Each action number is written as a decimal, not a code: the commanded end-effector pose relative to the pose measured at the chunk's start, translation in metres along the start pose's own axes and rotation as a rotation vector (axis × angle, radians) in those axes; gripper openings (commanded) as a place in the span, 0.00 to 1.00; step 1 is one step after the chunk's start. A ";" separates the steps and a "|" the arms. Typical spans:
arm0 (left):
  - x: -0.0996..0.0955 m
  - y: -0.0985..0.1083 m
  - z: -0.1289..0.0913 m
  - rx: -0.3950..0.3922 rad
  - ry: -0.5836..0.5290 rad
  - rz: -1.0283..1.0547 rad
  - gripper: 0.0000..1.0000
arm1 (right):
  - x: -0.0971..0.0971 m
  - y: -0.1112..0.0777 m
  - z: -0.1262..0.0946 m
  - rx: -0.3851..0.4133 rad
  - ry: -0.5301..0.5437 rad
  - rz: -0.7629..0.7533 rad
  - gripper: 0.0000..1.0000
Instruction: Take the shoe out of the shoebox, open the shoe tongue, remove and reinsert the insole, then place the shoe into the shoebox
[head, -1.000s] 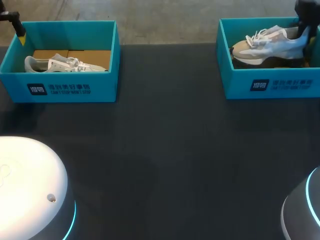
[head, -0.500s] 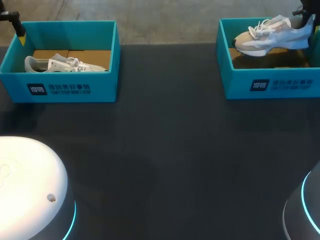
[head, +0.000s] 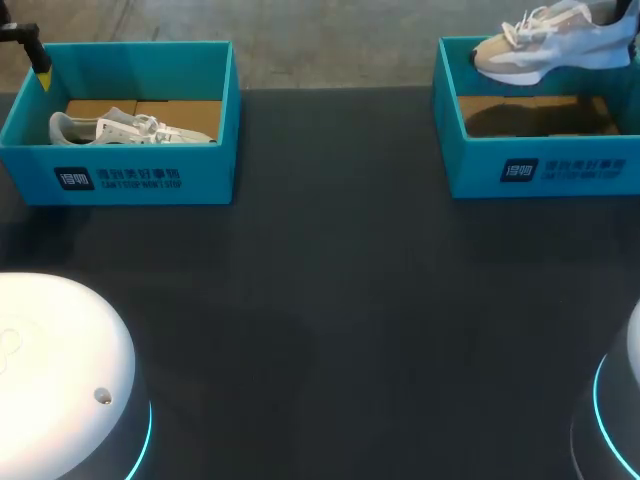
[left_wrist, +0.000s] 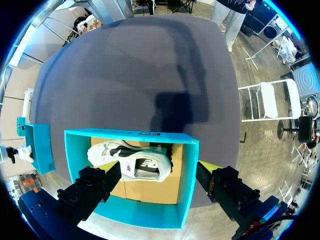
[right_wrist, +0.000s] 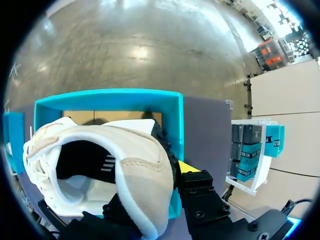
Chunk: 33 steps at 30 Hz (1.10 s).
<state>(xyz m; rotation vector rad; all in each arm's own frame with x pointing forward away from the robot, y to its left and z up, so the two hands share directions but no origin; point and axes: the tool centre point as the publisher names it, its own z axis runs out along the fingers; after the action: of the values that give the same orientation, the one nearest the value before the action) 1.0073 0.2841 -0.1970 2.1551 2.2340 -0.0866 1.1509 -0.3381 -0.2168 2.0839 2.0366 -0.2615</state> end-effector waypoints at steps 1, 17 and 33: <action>0.000 -0.001 -0.001 -0.001 0.003 0.000 1.00 | -0.005 -0.008 -0.028 -0.005 -0.008 0.006 0.00; 0.000 -0.001 -0.001 -0.001 0.003 0.000 1.00 | 0.009 -0.063 -0.087 -0.001 -0.004 0.060 0.00; 0.000 -0.001 -0.001 -0.001 0.003 0.000 1.00 | 0.071 -0.159 -0.124 -0.005 0.013 0.178 0.00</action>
<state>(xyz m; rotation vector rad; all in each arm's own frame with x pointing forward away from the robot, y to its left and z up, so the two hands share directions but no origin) 1.0073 0.2841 -0.1970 2.1550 2.2341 -0.0866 1.0309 -0.2457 -0.1256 2.3105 1.8813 -0.3150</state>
